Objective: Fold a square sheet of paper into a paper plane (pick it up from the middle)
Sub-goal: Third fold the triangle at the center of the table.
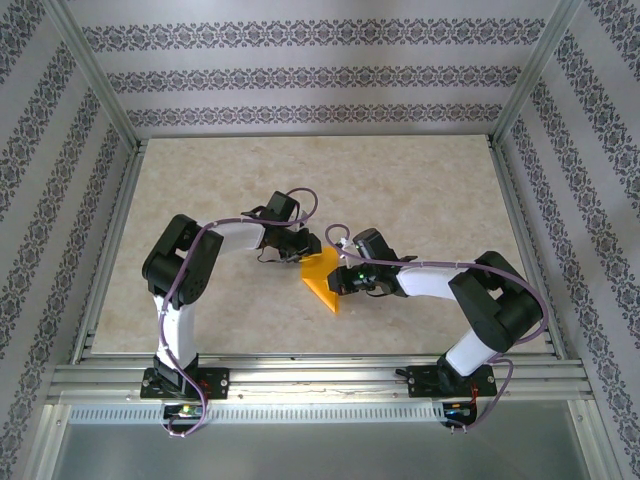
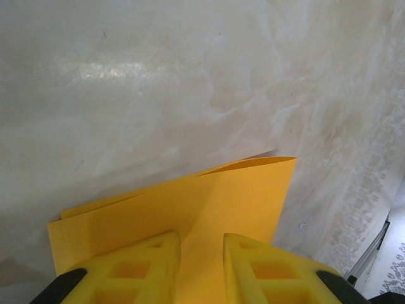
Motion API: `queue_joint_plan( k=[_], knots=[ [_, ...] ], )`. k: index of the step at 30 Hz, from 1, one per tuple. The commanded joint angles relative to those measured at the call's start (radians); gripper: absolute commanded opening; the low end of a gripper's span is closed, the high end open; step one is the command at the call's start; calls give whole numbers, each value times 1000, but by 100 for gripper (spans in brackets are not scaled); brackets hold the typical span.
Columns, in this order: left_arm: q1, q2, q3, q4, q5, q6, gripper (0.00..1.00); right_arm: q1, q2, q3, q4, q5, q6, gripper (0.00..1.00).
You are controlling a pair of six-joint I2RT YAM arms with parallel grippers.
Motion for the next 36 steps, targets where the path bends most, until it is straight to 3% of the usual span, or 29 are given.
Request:
queue_joint_plan(
  k=[1,36],
  knots=[
    [-8,-8,-30,-34,-28,-9,27,-9,-9,-1,-12,28,-20,0],
    [-10,-36,-36,-22,-37,-32,26,3,-5,28,-41,29,-32,0]
  ],
)
